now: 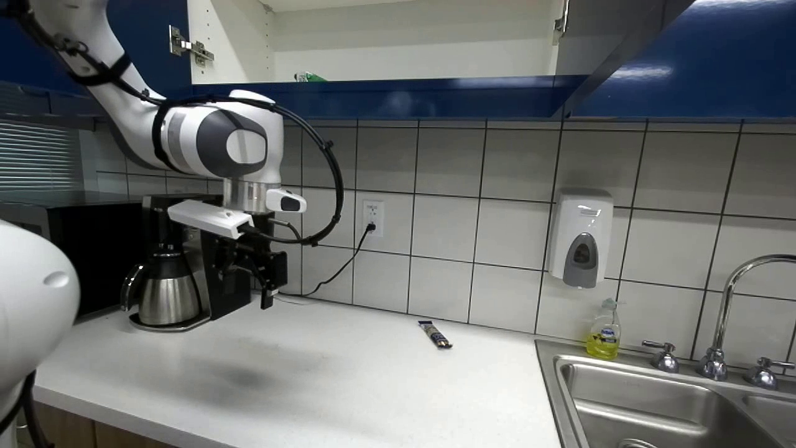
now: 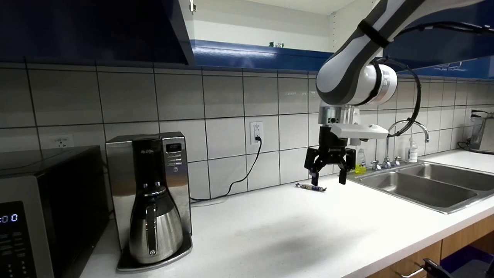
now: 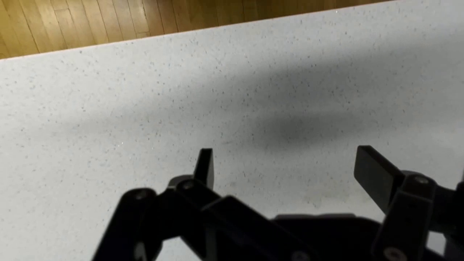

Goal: Put the green packet in the open upper cabinet.

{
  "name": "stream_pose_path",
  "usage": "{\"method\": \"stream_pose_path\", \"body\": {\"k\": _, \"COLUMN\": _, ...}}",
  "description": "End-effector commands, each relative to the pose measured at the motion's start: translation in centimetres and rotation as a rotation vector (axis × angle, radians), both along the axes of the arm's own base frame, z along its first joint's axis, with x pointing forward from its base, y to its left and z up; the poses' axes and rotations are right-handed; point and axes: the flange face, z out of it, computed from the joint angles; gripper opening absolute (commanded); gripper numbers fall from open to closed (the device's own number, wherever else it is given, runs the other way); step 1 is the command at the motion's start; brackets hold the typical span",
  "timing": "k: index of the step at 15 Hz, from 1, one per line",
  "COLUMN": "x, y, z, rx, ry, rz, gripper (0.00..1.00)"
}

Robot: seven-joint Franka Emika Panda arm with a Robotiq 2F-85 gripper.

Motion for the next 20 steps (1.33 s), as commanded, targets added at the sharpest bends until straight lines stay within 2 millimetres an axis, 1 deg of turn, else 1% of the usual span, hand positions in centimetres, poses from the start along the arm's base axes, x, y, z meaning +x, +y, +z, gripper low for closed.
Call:
{"method": "stream_pose_path", "body": {"k": 1, "x": -0.2, "y": 0.2, "z": -0.9, "rx": -0.002, "ry": 0.018, "rz": 0.01, "gripper": 1.0}}
{"method": "stream_pose_path", "body": {"k": 2, "x": -0.3, "y": 0.3, "z": -1.5, "rx": -0.004, "ry": 0.029, "rz": 0.016, "gripper": 1.0}}
{"method": "stream_pose_path", "body": {"k": 4, "x": -0.3, "y": 0.4, "z": -2.1, "rx": -0.005, "ry": 0.039, "rz": 0.02, "gripper": 1.0}}
{"method": "stream_pose_path", "body": {"k": 20, "x": -0.3, "y": 0.4, "z": -2.1, "rx": -0.005, "ry": 0.038, "rz": 0.023, "gripper": 1.0}}
